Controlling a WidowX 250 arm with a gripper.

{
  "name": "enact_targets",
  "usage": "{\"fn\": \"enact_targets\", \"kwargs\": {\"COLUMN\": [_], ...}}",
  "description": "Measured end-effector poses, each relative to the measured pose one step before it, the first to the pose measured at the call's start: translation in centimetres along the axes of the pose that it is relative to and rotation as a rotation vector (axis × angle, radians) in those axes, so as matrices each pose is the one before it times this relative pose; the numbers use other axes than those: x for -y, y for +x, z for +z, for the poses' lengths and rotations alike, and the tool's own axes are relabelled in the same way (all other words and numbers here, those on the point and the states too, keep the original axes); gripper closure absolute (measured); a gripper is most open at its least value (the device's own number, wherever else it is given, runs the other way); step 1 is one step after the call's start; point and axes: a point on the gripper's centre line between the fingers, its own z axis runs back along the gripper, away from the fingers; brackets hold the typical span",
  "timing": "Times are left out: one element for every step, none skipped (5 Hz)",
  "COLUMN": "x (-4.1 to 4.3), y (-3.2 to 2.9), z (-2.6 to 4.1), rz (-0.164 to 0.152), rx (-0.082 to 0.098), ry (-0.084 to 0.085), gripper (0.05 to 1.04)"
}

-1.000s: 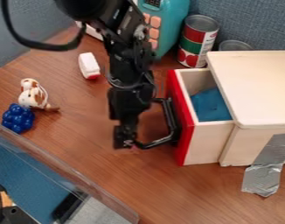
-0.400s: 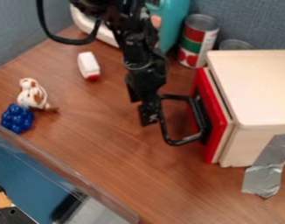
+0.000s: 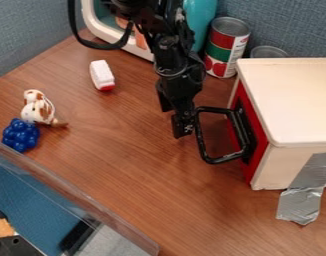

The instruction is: Close the drawer

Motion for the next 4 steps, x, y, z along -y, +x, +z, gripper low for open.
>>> {"fn": "enact_targets", "kwargs": {"x": [0.451, 0.394, 0.610, -1.828], "y": [0.200, 0.126, -0.138, -1.928], "z": [-0.809, -0.056, 1.610, 6.123], "rz": [0.0094, 0.0119, -0.0107, 0.0751], "rx": [-0.0015, 0.0140, 0.0290, 0.0316], "ry": [-0.0184, -0.0098, 0.0059, 0.0557], "gripper": [0.084, 0.085, 0.085, 0.084]}}
